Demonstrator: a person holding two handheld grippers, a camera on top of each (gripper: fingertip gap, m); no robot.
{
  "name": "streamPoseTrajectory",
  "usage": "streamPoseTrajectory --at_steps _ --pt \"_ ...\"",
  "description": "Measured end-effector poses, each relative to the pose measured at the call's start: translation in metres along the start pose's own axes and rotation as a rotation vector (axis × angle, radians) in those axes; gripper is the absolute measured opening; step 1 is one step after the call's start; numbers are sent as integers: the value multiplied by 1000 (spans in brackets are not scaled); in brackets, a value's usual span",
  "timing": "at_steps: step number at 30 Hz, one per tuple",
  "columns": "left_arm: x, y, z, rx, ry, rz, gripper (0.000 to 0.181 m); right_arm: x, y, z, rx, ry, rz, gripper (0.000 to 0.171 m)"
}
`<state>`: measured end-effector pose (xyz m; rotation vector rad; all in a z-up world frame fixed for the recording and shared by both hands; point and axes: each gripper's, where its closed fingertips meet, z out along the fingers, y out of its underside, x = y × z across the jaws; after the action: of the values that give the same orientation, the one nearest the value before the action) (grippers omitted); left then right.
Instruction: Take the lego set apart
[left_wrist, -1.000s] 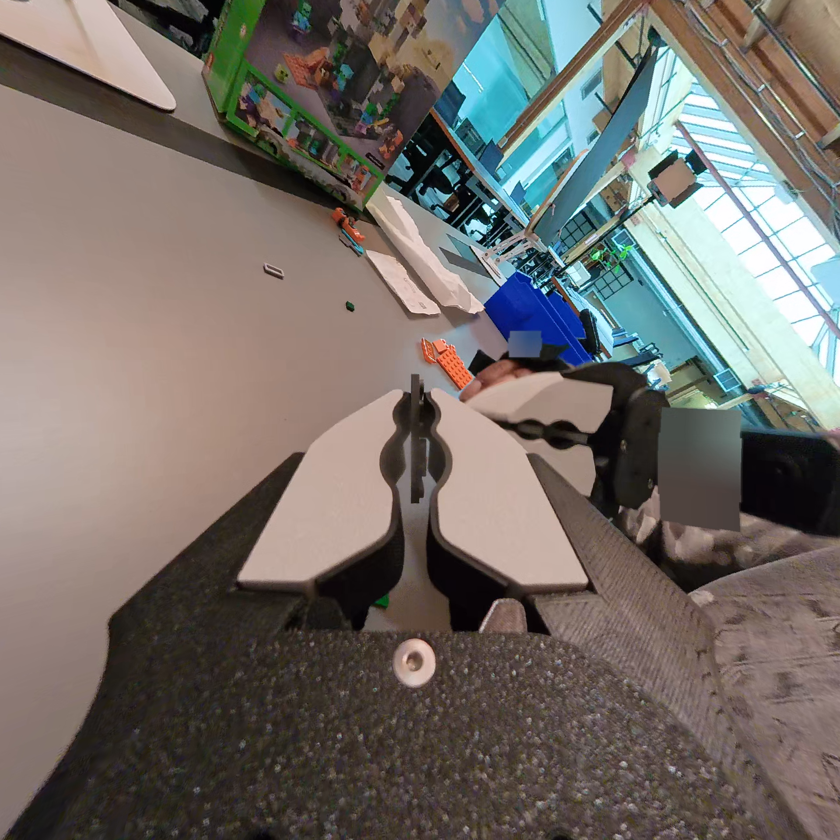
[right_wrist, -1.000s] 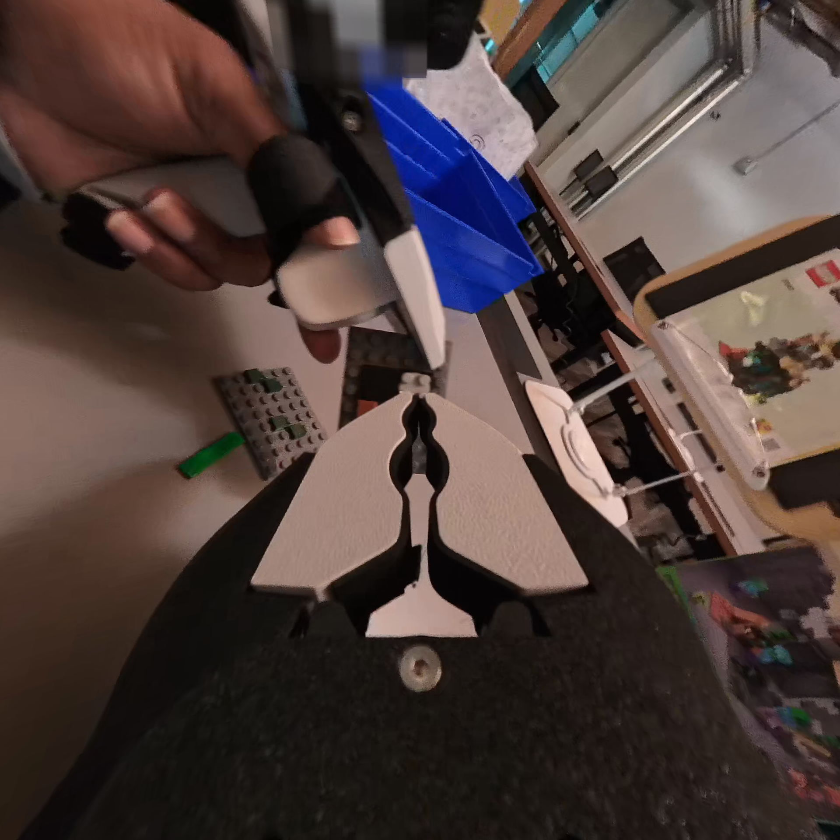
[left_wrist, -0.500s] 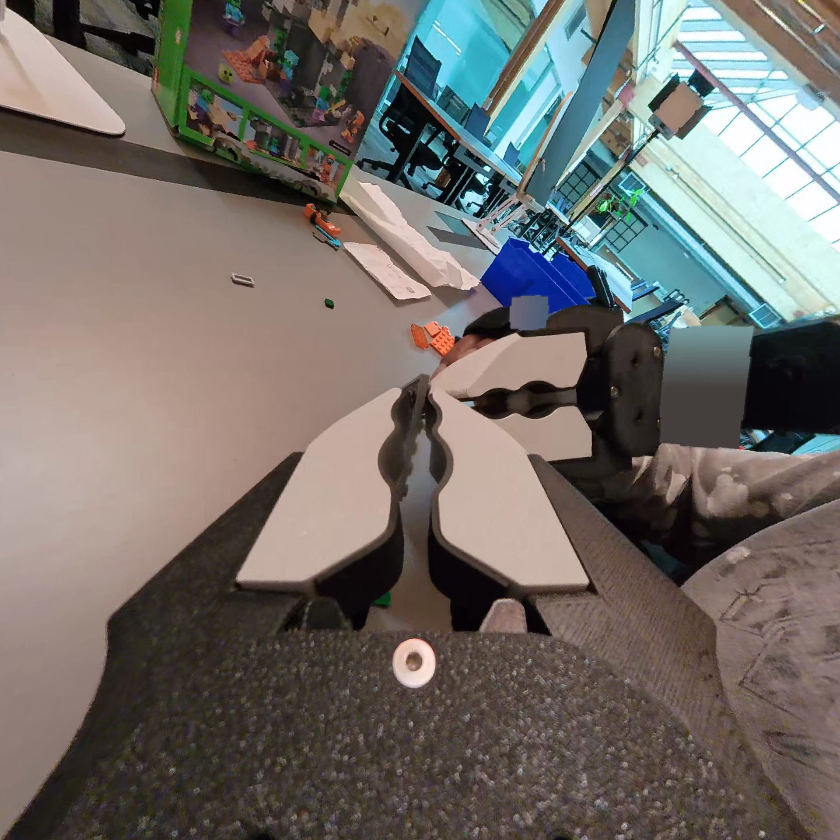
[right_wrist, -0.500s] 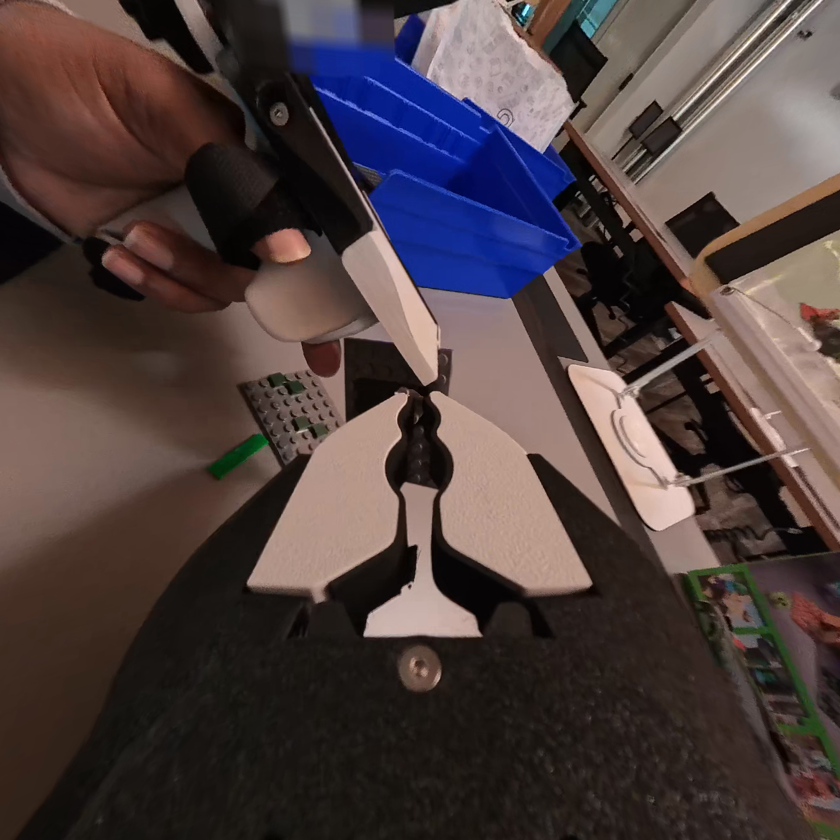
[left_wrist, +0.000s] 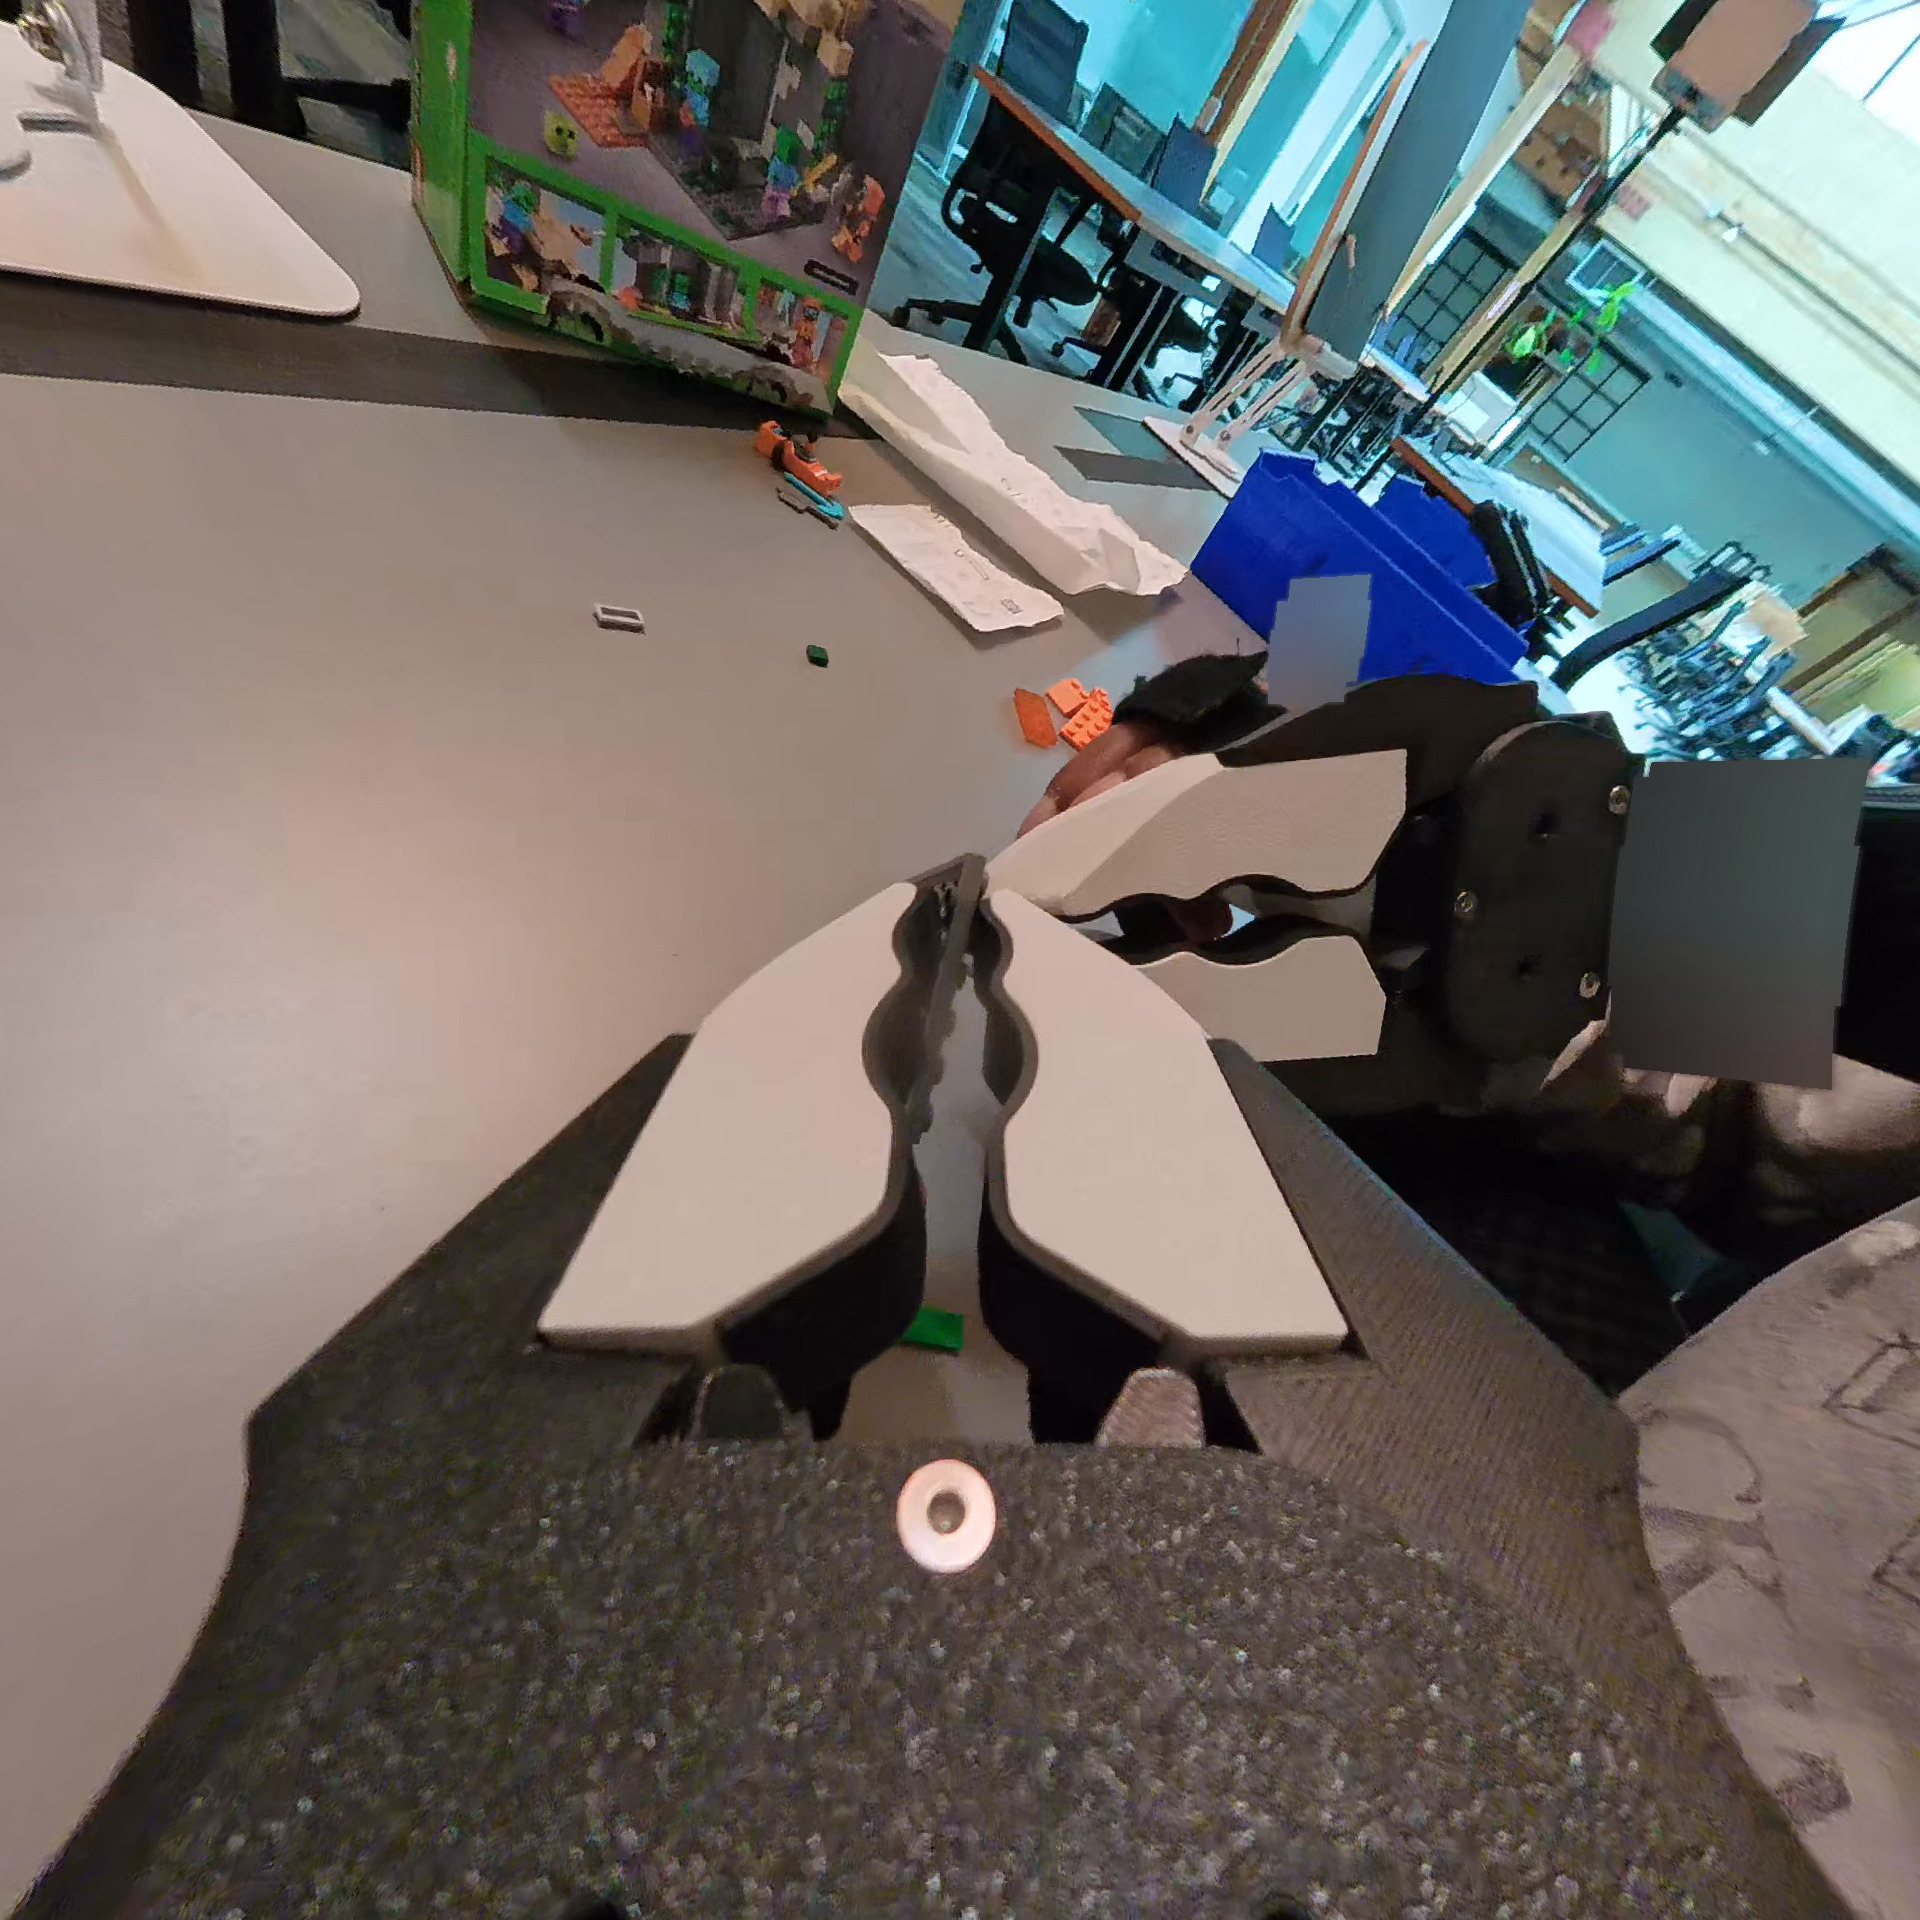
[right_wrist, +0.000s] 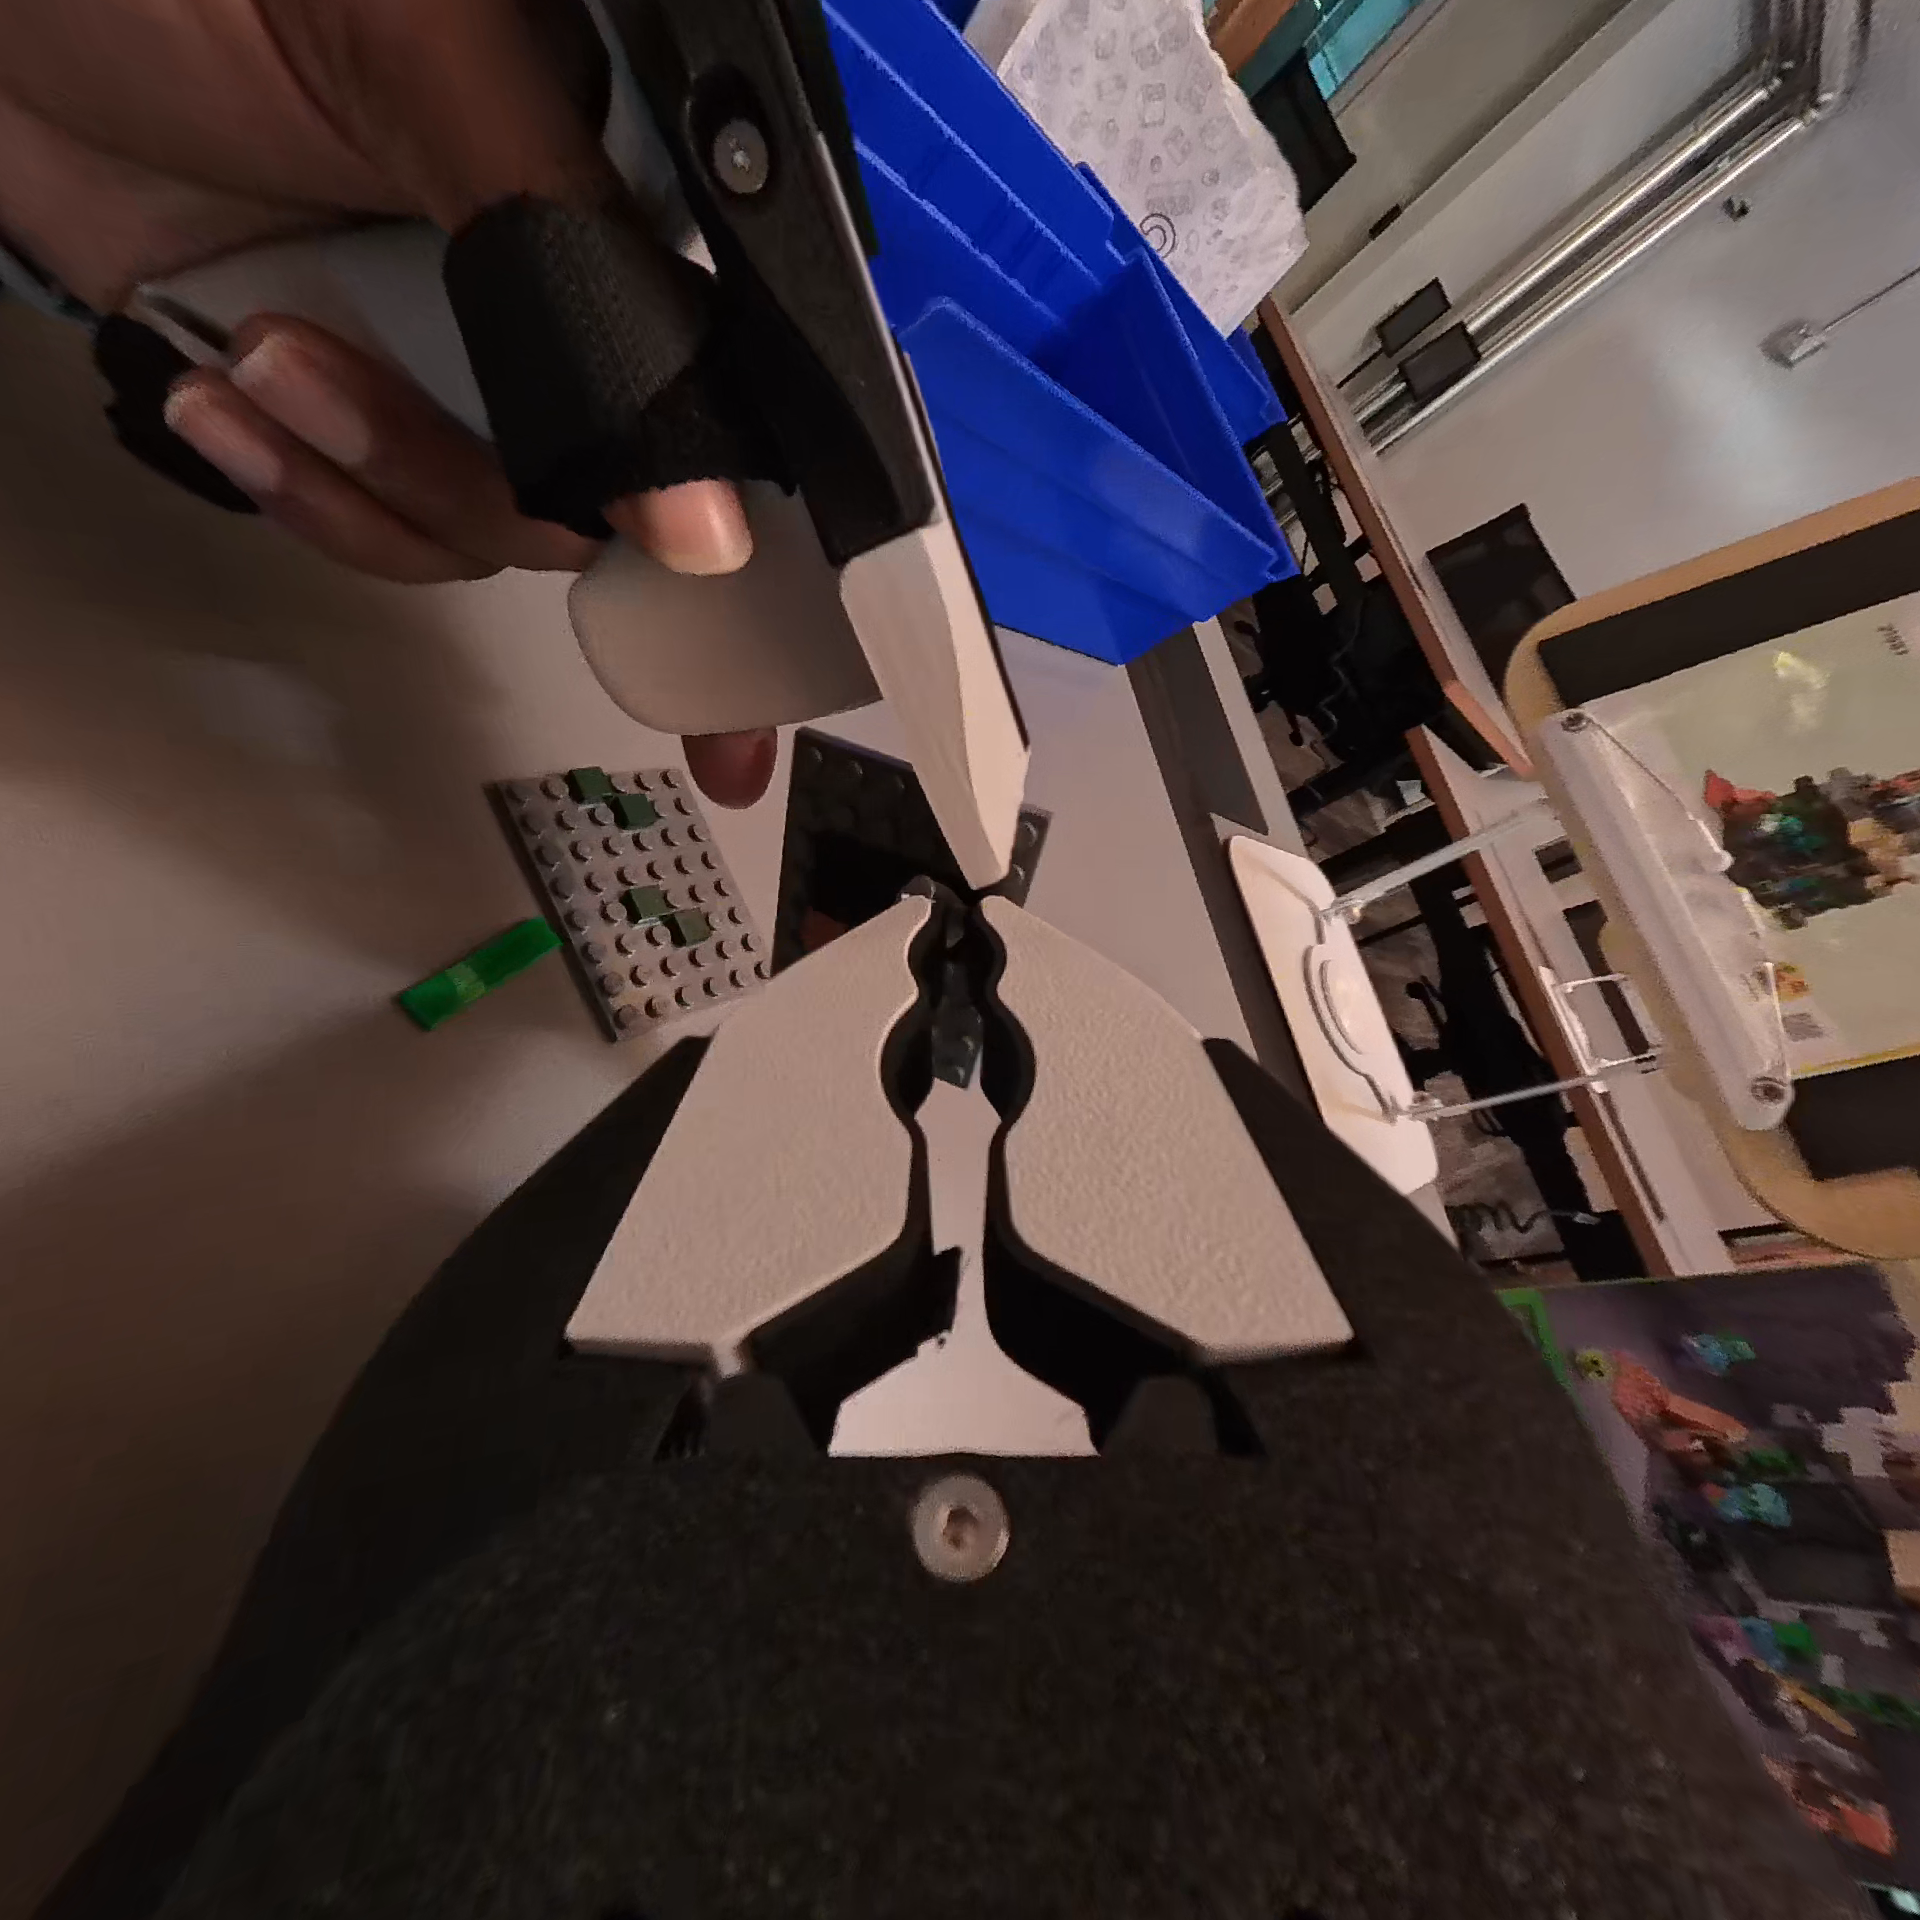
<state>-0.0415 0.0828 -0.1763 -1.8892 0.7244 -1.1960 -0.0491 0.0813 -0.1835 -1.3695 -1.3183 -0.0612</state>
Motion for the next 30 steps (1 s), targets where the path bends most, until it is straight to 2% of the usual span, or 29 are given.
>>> streamPoseTrajectory --at_steps 6,8,10,17,21,30 --pt "-1 5 4 -32 3 -16 7 -6 3 0 11 9 -105 0" --pt "10 -6 4 14 74 -56 7 -24 2 3 16 -70 -119 0" --pt "12 -13 6 26 56 -12 6 -35 3 7 9 -84 -165 0" --pt "-4 -19 -4 95 53 -113 5 3 -12 -6 120 17 74 0" --pt "-2 -21 -3 119 54 -112 5 18 -6 -4 102 22 241 23" --pt "11 -23 -3 142 174 -216 10 17 -8 -5 97 60 162 23"
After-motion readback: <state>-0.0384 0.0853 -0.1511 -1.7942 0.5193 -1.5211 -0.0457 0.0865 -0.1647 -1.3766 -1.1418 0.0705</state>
